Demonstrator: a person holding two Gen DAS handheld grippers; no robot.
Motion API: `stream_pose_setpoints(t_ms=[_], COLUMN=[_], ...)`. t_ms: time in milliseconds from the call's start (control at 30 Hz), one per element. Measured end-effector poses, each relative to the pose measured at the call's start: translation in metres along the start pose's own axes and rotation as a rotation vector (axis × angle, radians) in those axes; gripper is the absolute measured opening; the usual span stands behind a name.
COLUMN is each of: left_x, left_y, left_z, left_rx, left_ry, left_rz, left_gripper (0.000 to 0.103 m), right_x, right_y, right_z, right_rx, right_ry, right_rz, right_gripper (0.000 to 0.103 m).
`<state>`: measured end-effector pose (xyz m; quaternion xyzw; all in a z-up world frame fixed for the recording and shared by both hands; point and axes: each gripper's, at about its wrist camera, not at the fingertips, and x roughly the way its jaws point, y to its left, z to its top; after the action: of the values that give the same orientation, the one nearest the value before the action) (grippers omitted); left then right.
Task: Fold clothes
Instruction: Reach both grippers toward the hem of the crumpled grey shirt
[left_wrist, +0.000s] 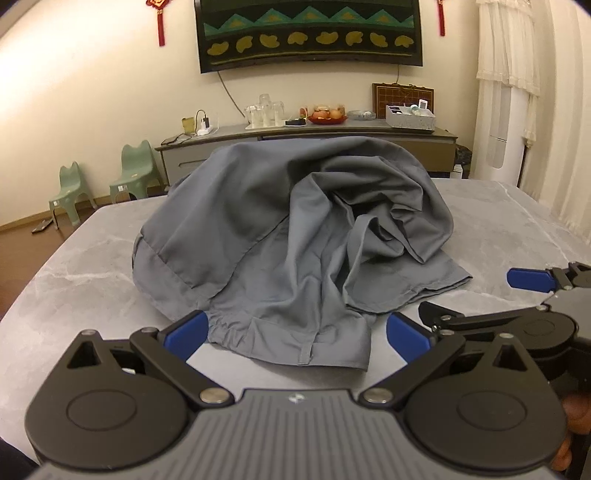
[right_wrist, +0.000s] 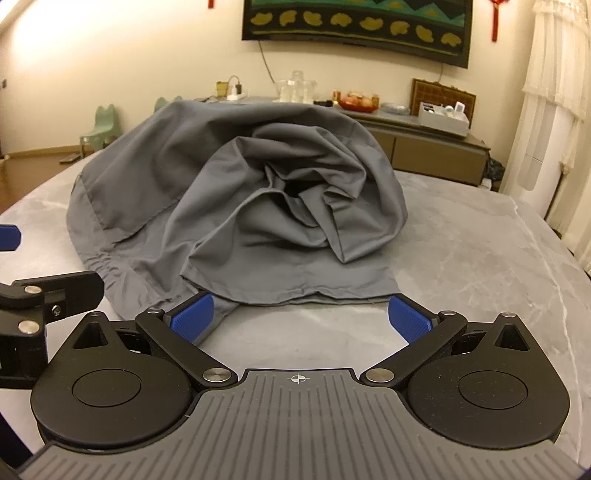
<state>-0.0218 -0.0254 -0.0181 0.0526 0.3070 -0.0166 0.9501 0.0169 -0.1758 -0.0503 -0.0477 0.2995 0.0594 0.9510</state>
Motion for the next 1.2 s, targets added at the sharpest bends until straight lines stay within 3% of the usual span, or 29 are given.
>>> stream_pose_setpoints(t_ms=[333, 600, 633, 667, 700, 767, 800, 833, 867, 933, 1200], left_x=[-0.005, -0.007, -0.008, -0.007, -0.006, -0.004, -0.002, -0.001, 0.001, 0.004, 0.015], left_y=[-0.001, 0.001, 0.002, 0.001, 0.001, 0.0, 0.001, 0.002, 0.004, 0.006, 0.015], left_z=[0.0, -0.001, -0.001, -0.002, -0.002, -0.002, -0.003, -0.003, -0.004, -0.005, -0.002], left_rx=[0.005, 0.003, 0.003, 0.006, 0.012, 0.019, 0.015, 0.01, 0.005, 0.001, -0.01], left_ry=[-0.009, -0.021, -0.023, -0.022, -0.017, -0.004, 0.003, 0.007, 0.011, 0.015, 0.015], left_rz=[-0.004, -0.01, -0.012, -0.01, -0.006, 0.0, -0.003, -0.007, -0.009, -0.011, -0.009], left_gripper=[0.103, 0.103, 0.1, 0.084, 0.074, 0.034, 0.027, 0.012, 0.001, 0.001, 0.0], right_x=[0.0, 0.001, 0.001, 0.0, 0.0, 0.001, 0.002, 0.004, 0.005, 0.006, 0.011], right_y=[0.001, -0.009, -0.009, -0.008, -0.007, -0.006, -0.006, -0.005, -0.004, -0.002, 0.003], right_z=[-0.001, -0.002, -0.003, -0.003, -0.003, -0.004, -0.005, -0.005, -0.005, -0.006, -0.007], right_rx=[-0.01, 0.074, 0.07, 0.064, 0.057, 0.046, 0.042, 0.04, 0.033, 0.017, -0.001], right_ry=[-0.01, -0.001, -0.004, -0.007, -0.006, 0.0, 0.01, 0.022, 0.028, 0.026, 0.028], right_rz=[0.01, 0.086, 0.084, 0.082, 0.082, 0.09, 0.101, 0.109, 0.115, 0.122, 0.113], right_gripper=[0.103, 0.103, 0.102, 0.1, 0.093, 0.068, 0.043, 0.025, 0.019, 0.004, 0.0])
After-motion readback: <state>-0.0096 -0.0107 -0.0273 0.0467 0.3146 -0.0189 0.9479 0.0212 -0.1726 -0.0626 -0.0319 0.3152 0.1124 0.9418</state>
